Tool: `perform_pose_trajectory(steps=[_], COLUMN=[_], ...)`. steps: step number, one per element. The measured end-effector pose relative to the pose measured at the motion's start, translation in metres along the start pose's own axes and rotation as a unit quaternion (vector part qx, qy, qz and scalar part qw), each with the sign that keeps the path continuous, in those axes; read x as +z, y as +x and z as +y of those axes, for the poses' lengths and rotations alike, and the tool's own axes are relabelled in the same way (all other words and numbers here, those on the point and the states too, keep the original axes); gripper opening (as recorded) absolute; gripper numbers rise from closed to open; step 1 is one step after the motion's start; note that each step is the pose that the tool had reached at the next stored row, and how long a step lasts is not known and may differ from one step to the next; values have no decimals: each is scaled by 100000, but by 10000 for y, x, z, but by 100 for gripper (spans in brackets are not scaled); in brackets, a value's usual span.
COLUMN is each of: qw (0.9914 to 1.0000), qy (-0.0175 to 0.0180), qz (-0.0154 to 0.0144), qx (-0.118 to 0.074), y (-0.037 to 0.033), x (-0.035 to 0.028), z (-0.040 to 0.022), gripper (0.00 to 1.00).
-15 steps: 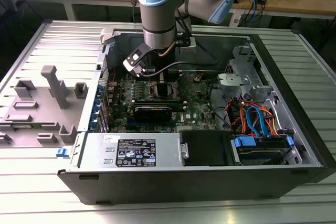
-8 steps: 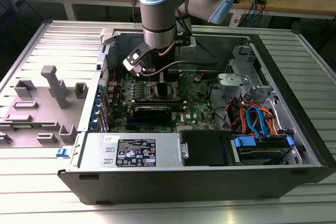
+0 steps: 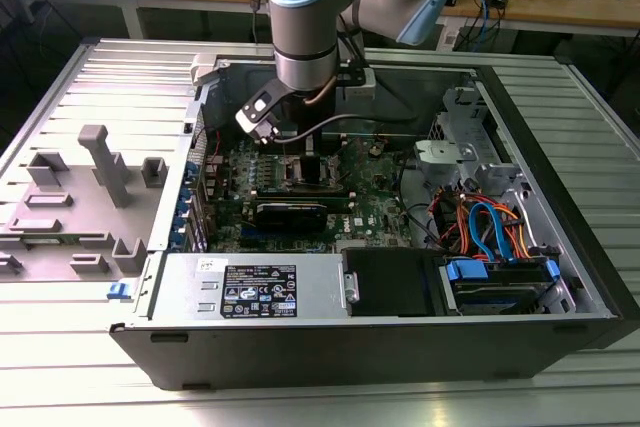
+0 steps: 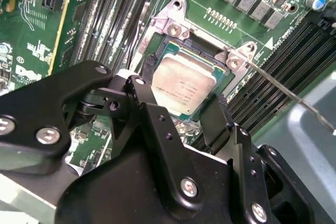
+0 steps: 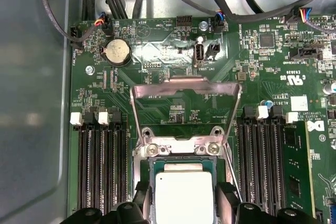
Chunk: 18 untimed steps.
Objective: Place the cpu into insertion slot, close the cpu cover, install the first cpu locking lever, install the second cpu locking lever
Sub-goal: 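Place the cpu into insertion slot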
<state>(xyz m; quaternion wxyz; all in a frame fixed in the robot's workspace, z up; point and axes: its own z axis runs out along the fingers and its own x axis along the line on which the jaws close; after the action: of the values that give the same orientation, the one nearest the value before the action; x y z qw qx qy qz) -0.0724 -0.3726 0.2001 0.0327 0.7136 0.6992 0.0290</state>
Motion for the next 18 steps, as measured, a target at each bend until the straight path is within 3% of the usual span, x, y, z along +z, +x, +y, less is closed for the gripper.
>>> perform_pose_trajectory(steps=[4,5,13,14,15,18], qw=[100000,100000,100000,100000,100000,100000], qy=[16,14,-11,0,2,5], qz=[-41,-28,-18,-35,-39,-41], qx=[-7,-2,-3,-3,-5,-3], y=[-1,0,1,1,0,0], x=[-1,1,5,3,3,-27], z=[11,15,20,19,19,22], gripper=[60,54,55,61,61,61])
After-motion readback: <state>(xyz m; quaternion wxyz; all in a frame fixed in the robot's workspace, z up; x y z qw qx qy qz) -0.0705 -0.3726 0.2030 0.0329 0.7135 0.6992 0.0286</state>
